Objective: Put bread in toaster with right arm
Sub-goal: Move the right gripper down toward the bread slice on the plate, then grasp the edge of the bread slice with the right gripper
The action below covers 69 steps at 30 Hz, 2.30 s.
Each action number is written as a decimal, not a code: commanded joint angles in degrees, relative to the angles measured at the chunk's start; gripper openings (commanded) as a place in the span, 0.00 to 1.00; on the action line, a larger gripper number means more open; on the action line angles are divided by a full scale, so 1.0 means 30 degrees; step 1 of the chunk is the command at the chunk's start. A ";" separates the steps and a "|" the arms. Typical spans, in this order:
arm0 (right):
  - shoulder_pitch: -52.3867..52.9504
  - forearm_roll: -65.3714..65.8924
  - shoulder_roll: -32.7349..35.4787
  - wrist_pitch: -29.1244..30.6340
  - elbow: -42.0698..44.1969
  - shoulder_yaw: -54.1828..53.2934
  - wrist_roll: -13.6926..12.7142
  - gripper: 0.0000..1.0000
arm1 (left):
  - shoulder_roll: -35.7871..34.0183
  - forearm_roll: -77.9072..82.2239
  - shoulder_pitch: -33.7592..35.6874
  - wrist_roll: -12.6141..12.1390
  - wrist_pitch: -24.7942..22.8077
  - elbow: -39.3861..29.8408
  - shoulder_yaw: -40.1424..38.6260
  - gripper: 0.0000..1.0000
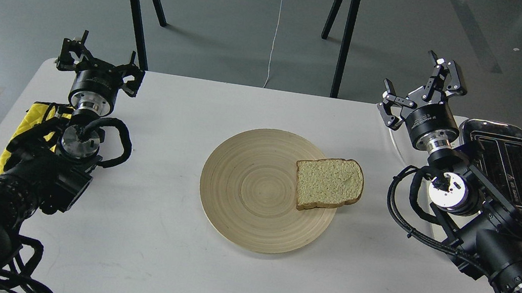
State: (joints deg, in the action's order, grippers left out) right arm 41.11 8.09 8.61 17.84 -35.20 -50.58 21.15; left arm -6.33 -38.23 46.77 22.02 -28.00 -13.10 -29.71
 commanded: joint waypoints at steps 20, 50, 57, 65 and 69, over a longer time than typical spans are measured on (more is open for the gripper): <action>0.1502 1.1328 0.2841 -1.1446 -0.5696 0.7243 0.0040 0.99 | 0.0001 0.0000 -0.0004 -0.0076 0.0000 0.0000 -0.0029 1.00; -0.1193 1.2363 0.4424 -1.4502 -0.7454 1.6157 -0.1337 0.95 | 0.0001 0.0000 -0.0005 -0.0076 0.0000 0.0000 -0.0029 1.00; -0.1486 1.2422 0.4395 -1.4678 -0.7661 1.5835 -0.1308 0.52 | 0.0001 0.0000 0.0024 -0.0076 0.0000 0.0000 0.0000 1.00; -0.1545 1.2333 0.4599 -1.4795 -0.7866 1.5161 -0.1308 0.01 | 0.0001 0.0000 -0.0005 -0.0047 0.0000 0.0000 -0.0029 1.00; -0.1545 1.2333 0.4717 -1.4912 -0.8129 1.4898 -0.1250 0.00 | 0.0001 0.0000 0.0024 -0.0076 0.0000 0.0000 -0.0029 1.00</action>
State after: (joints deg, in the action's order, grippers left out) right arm 36.49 45.10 22.52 -26.61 -58.92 -5.26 17.26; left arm -6.33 -38.23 46.78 21.81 -28.00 -13.10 -29.75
